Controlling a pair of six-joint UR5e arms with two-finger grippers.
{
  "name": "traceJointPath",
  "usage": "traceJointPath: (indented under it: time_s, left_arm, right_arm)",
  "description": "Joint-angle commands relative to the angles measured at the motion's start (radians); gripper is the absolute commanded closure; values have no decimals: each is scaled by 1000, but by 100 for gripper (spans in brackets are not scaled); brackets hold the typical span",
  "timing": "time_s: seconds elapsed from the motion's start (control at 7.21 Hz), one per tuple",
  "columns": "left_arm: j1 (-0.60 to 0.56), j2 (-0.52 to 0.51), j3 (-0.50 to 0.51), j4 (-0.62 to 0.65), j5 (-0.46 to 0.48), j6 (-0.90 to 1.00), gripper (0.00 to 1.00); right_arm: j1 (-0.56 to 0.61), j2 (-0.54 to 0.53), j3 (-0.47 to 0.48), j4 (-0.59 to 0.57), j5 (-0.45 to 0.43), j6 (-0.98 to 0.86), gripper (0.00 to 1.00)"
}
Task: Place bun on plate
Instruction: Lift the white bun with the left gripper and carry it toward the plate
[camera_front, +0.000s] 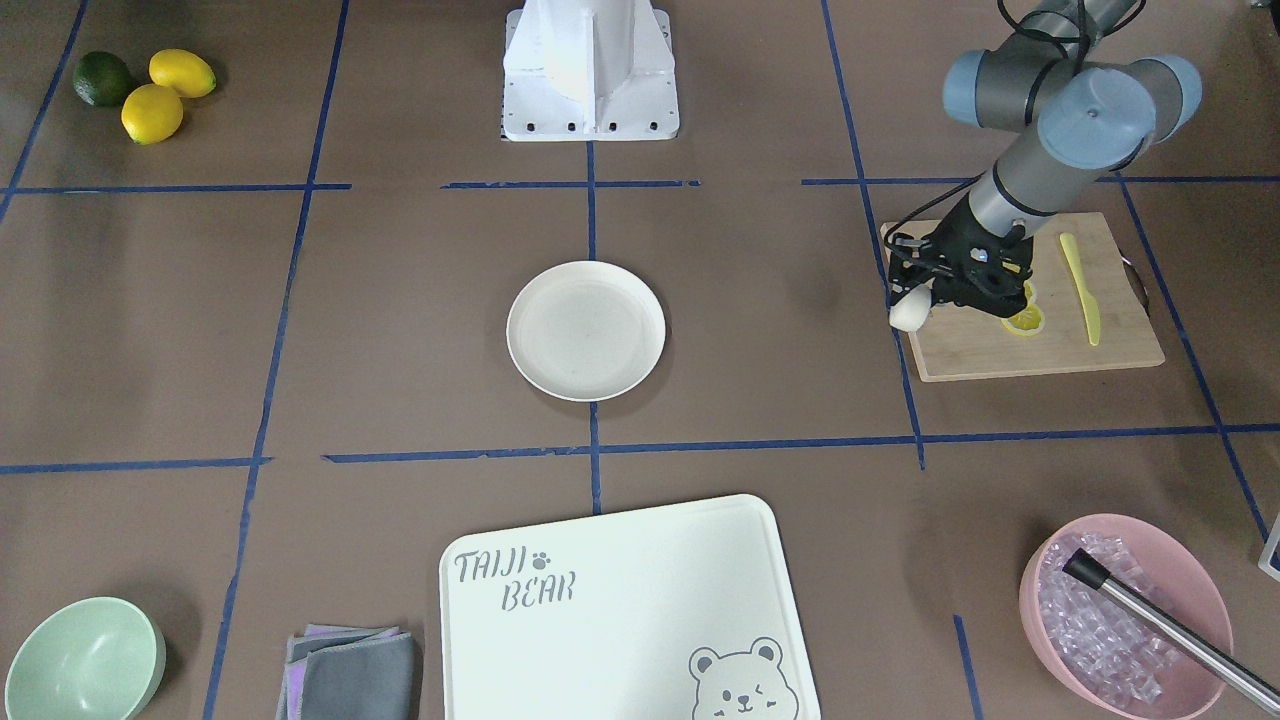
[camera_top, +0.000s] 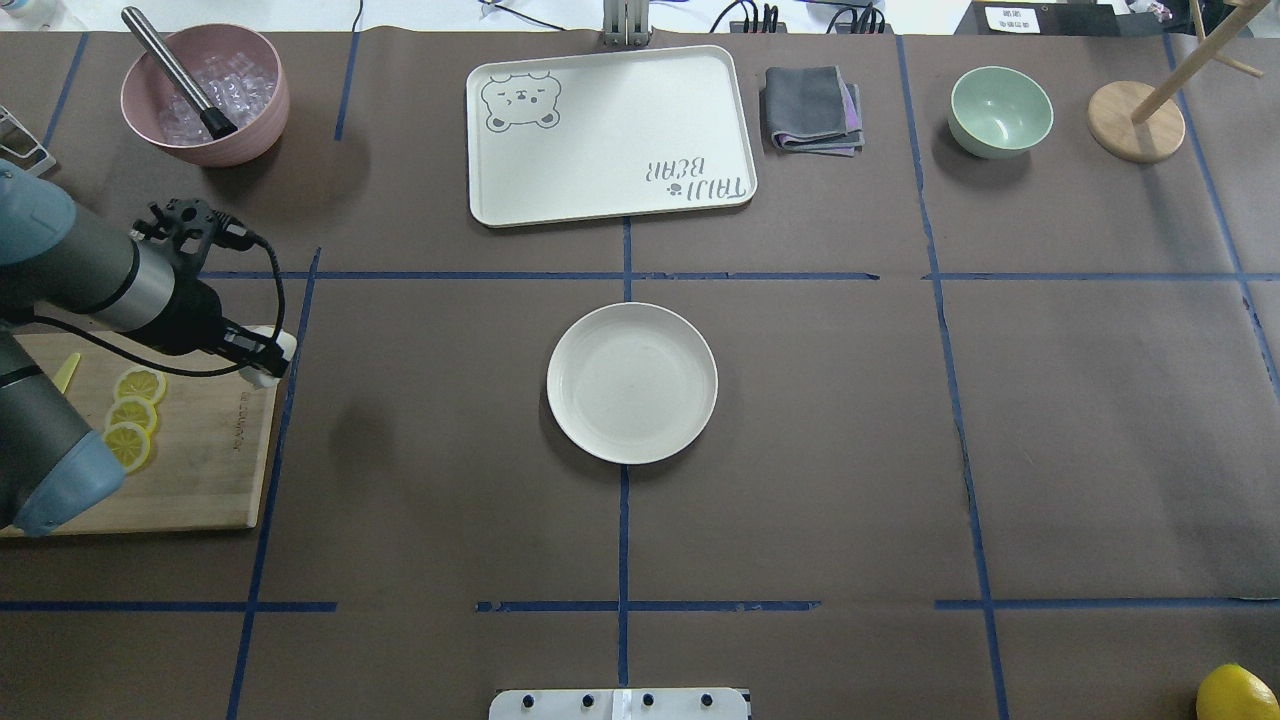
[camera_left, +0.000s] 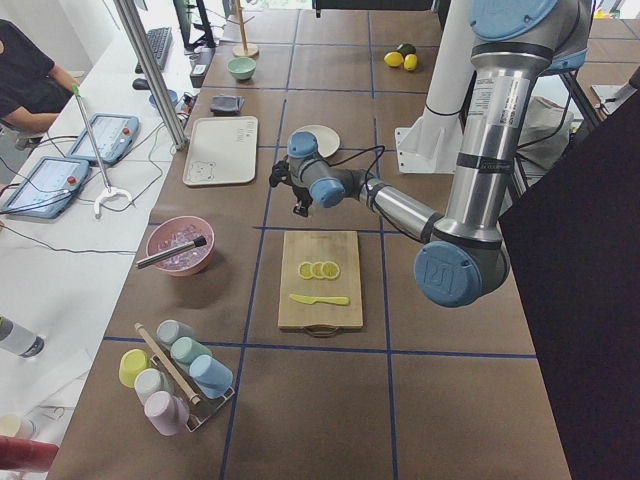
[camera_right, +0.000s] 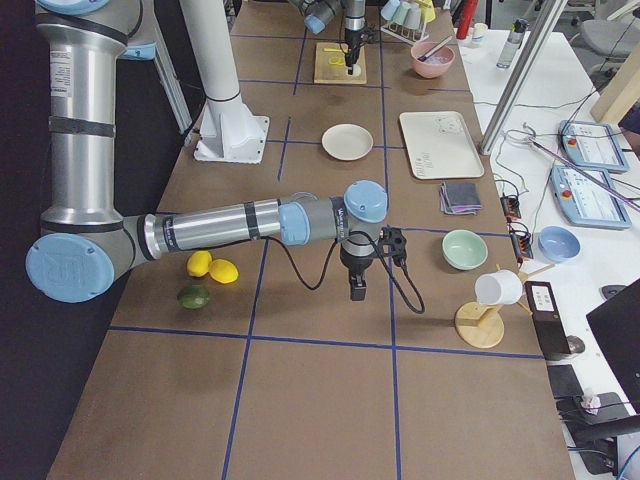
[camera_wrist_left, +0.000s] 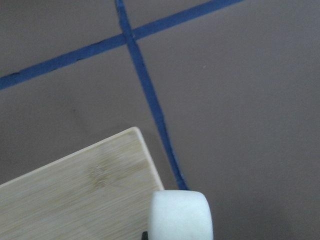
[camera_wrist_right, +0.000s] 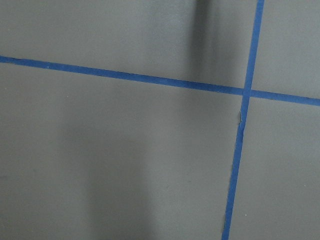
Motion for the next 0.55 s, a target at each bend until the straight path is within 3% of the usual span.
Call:
traceJointPath:
  time_s: [0.0, 0.28, 0.42]
  left_arm:
    - [190, -206, 6, 3, 15, -362, 60]
    - [327, -378, 51, 24, 172, -532, 61]
    - [343, -493, 141, 92, 205, -541, 61]
  right_arm:
    - [0, -3, 1, 3, 1, 0, 0]
    - [0, -3, -2, 4, 1, 0, 0]
    - [0, -3, -4, 6, 1, 0, 0]
